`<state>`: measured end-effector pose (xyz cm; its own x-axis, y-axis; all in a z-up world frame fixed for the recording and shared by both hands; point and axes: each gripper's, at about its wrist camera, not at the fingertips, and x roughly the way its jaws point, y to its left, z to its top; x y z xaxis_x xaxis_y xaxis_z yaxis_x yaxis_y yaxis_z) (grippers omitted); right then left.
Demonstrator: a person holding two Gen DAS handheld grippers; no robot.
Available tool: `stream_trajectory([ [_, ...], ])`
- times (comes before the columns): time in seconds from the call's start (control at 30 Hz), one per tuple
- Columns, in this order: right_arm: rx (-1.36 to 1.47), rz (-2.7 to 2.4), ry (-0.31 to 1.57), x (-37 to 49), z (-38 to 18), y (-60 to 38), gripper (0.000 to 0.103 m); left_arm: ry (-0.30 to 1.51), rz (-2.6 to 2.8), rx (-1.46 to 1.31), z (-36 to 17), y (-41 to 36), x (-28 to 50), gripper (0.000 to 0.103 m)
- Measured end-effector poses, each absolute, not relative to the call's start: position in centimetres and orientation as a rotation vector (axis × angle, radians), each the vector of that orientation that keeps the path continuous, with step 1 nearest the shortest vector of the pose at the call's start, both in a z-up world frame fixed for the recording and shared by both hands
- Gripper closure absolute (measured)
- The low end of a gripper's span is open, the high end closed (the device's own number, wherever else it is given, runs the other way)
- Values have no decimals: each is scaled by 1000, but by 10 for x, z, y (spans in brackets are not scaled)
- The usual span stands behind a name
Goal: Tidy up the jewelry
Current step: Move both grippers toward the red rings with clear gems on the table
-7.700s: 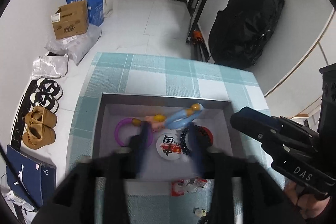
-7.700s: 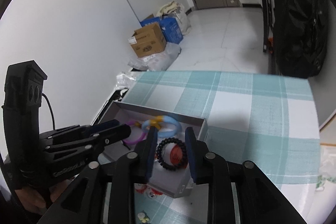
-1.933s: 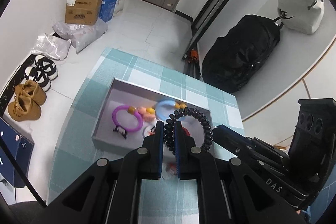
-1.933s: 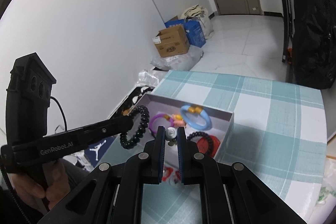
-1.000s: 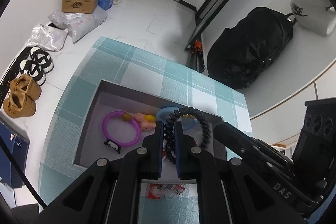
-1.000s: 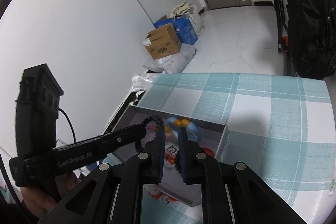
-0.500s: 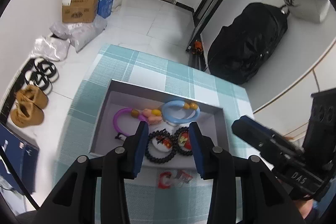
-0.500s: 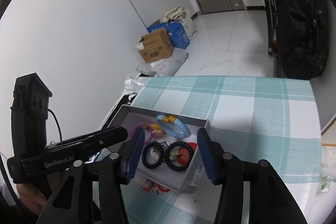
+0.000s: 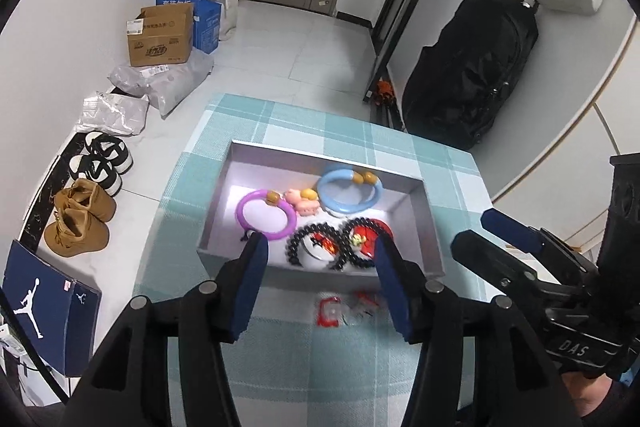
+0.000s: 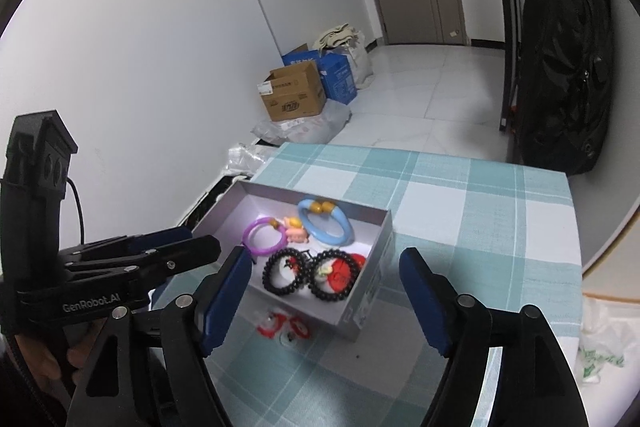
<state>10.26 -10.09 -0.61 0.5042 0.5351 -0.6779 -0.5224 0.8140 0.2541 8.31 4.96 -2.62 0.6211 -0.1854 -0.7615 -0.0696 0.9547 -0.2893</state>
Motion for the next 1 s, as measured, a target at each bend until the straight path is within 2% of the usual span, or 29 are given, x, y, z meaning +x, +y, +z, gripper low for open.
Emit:
stream_trajectory([
  [0.2,1,630,814,85,-7,-103,22,883,-65,-257,-26,42,67,44],
  [0.37,-37,601,832,72,-15,-105,21,900,-64,-254,-34,45,56,43],
  [0.53,-67,587,888,65,-30,-106,21,1003,-57,-404,-61,61,47,42],
  [0.8,4,614,999,65,-58,-104,22,1028,-12,-423,-68,67,48,42],
  [0.9,40,627,1036,68,-68,-100,25,1032,-5,-404,-70,65,48,42],
  [0.97,43,636,1046,70,-72,-95,35,1037,-8,-391,-70,65,48,42],
  [1.0,40,640,1051,71,-73,-93,37,1038,-9,-386,-71,65,47,42],
])
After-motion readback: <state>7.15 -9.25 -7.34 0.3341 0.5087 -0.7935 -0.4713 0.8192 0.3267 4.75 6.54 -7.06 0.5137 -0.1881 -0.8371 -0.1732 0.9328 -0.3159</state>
